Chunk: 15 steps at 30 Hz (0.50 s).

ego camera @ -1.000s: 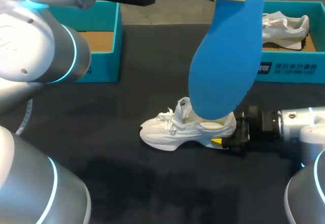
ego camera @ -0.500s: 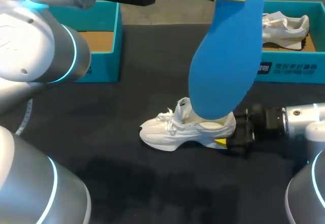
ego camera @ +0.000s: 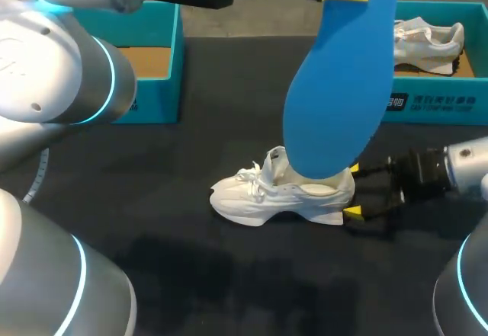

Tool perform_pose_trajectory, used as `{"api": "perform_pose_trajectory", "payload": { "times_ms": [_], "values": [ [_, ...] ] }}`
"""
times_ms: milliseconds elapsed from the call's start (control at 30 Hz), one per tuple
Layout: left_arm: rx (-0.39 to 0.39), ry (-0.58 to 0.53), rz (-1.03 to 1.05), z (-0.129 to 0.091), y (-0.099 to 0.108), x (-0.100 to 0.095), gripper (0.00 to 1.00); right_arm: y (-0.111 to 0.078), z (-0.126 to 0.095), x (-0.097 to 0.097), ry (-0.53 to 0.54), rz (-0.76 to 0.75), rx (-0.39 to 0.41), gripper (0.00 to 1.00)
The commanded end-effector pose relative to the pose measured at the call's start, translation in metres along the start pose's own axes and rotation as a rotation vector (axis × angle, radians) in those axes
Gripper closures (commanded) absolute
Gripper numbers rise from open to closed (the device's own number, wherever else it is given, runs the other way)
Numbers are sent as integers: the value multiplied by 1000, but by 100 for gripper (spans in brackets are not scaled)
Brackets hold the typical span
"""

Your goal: Take the shoe out of the shoebox, open the shoe tongue, remove and reinsert the insole, then place the shoe into the shoebox

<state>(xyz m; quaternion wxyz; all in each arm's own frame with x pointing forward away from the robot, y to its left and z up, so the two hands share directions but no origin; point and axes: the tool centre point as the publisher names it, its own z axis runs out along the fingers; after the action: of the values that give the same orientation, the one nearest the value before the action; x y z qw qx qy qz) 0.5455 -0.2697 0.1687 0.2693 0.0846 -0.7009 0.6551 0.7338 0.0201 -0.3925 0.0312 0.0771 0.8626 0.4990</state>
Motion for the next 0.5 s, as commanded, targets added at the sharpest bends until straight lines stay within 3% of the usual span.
{"api": "perform_pose_trajectory", "payload": {
  "times_ms": [33,500],
  "values": [
    [0,0,0,0,1,0,100,15,-17,1,-7,14,183,0],
    [0,0,0,0,1,0,100,52,-34,5,-76,4,599,0]
  ]
}}
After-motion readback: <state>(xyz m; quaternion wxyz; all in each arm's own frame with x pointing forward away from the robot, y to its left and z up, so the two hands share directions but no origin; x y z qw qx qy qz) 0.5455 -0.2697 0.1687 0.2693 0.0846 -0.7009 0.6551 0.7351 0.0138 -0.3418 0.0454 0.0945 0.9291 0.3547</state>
